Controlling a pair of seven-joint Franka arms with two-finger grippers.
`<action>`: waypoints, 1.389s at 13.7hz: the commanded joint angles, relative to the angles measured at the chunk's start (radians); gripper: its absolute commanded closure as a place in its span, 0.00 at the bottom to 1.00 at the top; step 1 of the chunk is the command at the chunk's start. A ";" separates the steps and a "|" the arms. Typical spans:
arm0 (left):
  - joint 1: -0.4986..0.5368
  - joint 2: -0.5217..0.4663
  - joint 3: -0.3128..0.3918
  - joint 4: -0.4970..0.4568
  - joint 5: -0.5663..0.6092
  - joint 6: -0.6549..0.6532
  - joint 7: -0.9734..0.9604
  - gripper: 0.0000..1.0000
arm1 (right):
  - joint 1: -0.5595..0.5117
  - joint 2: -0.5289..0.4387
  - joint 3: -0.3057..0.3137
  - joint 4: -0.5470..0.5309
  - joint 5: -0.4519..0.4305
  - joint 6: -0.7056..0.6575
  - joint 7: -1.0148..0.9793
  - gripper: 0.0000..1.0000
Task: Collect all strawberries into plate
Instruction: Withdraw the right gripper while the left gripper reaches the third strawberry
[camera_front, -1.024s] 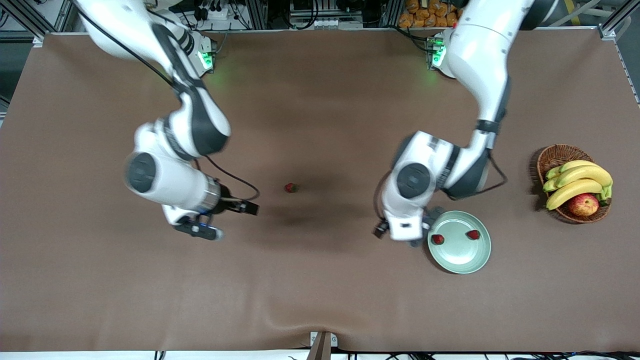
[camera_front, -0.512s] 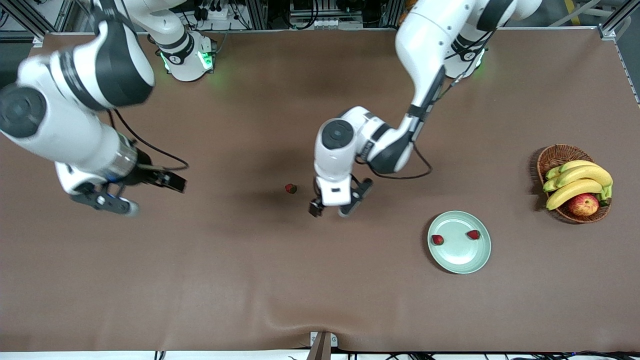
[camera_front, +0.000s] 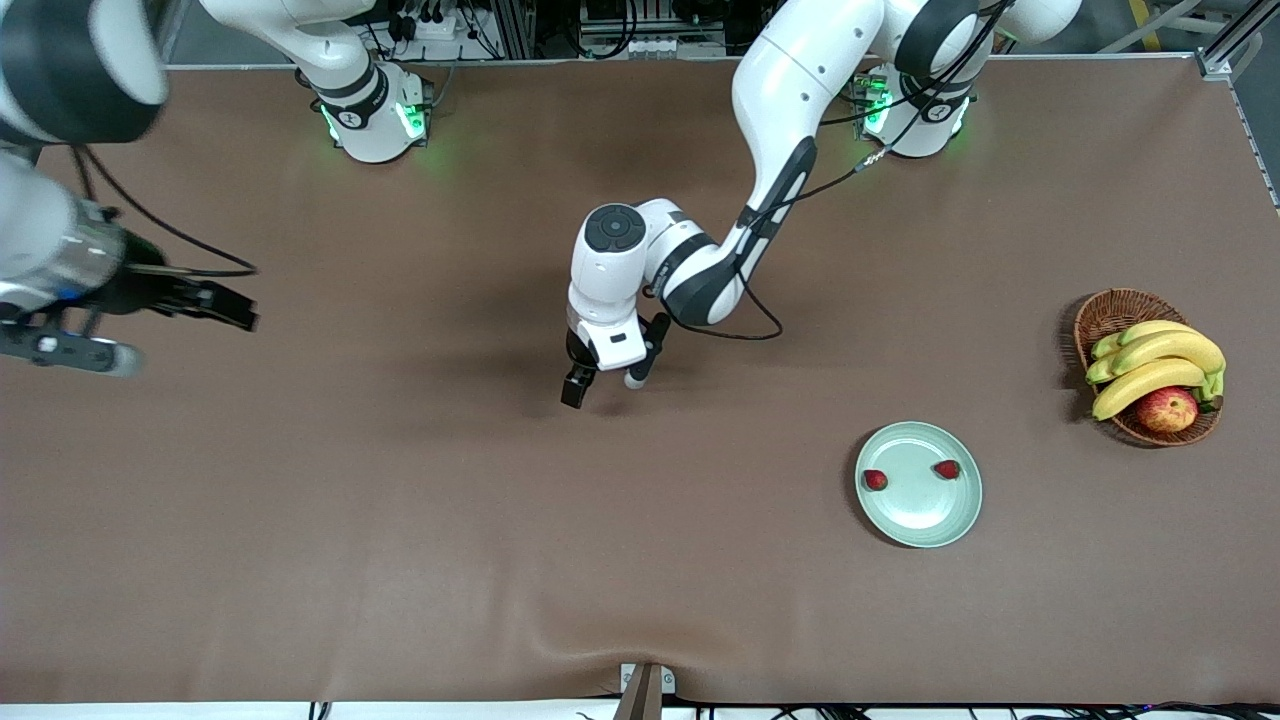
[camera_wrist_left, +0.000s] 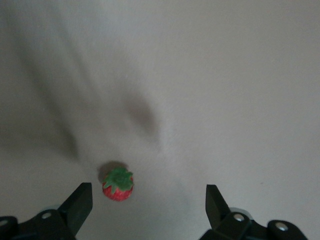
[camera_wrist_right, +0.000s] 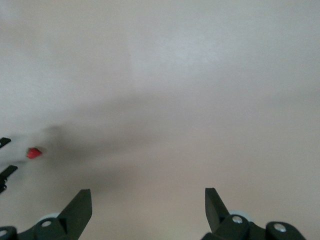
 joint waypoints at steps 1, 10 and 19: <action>-0.020 0.043 0.020 0.053 -0.018 0.011 0.000 0.00 | -0.096 -0.018 0.025 -0.006 -0.010 -0.021 -0.143 0.00; -0.042 0.087 0.018 0.056 -0.012 0.011 0.090 0.00 | -0.189 -0.019 0.022 -0.015 0.002 -0.119 -0.252 0.00; -0.046 0.098 0.023 0.056 -0.010 0.011 0.085 0.61 | -0.185 -0.062 0.018 -0.055 0.002 -0.131 -0.257 0.00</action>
